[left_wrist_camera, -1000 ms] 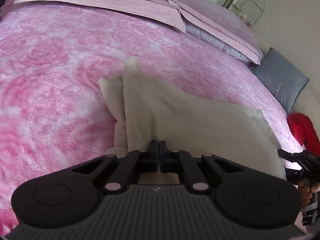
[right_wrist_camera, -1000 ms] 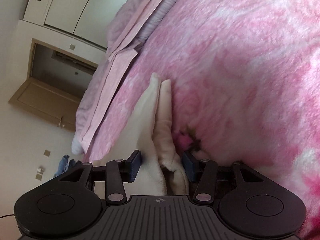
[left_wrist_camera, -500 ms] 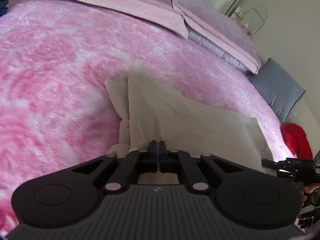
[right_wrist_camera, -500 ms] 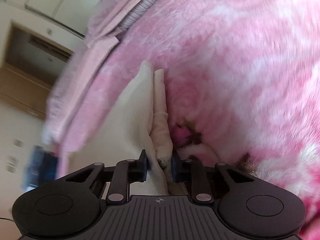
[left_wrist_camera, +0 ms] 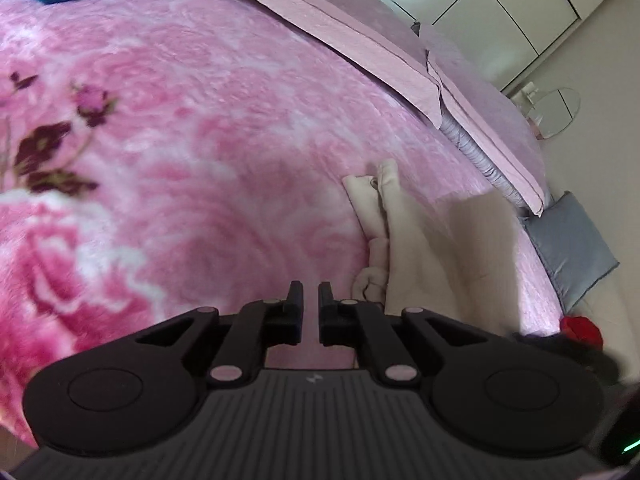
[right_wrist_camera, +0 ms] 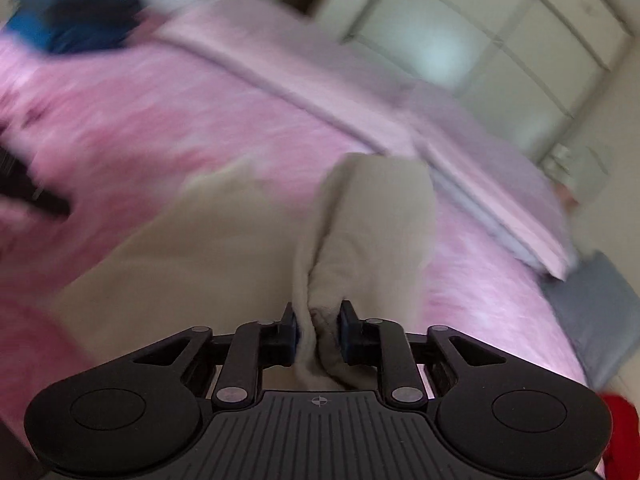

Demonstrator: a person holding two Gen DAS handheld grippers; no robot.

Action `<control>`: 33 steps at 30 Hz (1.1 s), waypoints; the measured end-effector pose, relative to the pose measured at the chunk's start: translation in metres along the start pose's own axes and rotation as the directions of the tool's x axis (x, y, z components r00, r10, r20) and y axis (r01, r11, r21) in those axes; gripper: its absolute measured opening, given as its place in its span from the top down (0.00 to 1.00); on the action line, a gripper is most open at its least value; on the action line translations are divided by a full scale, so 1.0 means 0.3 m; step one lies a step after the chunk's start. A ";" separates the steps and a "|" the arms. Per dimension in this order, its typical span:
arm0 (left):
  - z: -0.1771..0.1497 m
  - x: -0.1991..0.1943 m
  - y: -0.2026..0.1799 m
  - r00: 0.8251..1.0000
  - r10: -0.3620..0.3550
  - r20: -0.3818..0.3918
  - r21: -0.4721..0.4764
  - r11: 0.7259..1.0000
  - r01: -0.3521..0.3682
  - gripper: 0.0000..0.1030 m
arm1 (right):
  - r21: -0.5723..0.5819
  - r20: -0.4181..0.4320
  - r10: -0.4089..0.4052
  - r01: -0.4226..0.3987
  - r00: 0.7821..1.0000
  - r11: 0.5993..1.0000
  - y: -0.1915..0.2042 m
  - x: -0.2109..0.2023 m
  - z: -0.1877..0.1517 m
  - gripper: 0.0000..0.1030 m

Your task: Fold clothes

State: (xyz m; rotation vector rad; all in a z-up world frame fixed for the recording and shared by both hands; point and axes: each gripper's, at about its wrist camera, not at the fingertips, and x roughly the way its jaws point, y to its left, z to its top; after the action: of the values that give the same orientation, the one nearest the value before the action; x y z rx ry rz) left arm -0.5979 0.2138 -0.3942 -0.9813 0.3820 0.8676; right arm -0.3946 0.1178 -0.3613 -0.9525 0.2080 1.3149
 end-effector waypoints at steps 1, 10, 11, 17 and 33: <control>-0.002 -0.011 -0.001 1.000 -0.009 0.002 0.000 1.000 0.009 0.97 | -0.011 -0.010 0.041 -0.042 0.999 0.999 0.032 0.019 -0.019 0.54; -0.034 -0.009 -0.150 0.986 -0.156 -0.060 0.014 0.987 0.157 0.94 | 0.303 0.124 0.240 -0.267 0.963 0.915 -0.256 -0.174 -0.103 0.44; -0.040 0.012 -0.176 0.981 -0.176 -0.082 0.014 0.984 0.178 0.91 | 0.344 0.126 0.225 -0.255 0.966 0.904 -0.305 -0.197 -0.129 0.44; -0.056 0.198 -0.251 0.932 -0.317 -0.178 -0.138 0.945 0.295 0.73 | 0.668 0.007 0.207 -0.159 0.978 0.727 -0.578 -0.136 -0.333 0.45; 0.078 0.235 -0.348 0.923 -0.363 -0.129 0.022 0.929 0.369 0.88 | 0.755 0.065 0.415 -0.317 0.907 0.574 -0.601 0.142 -0.282 0.91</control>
State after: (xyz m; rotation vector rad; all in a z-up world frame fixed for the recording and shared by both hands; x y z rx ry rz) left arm -0.4747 0.2383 -0.3681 -1.0258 0.3071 0.4579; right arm -0.1920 0.0990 -0.3555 -0.2499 1.0267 1.3542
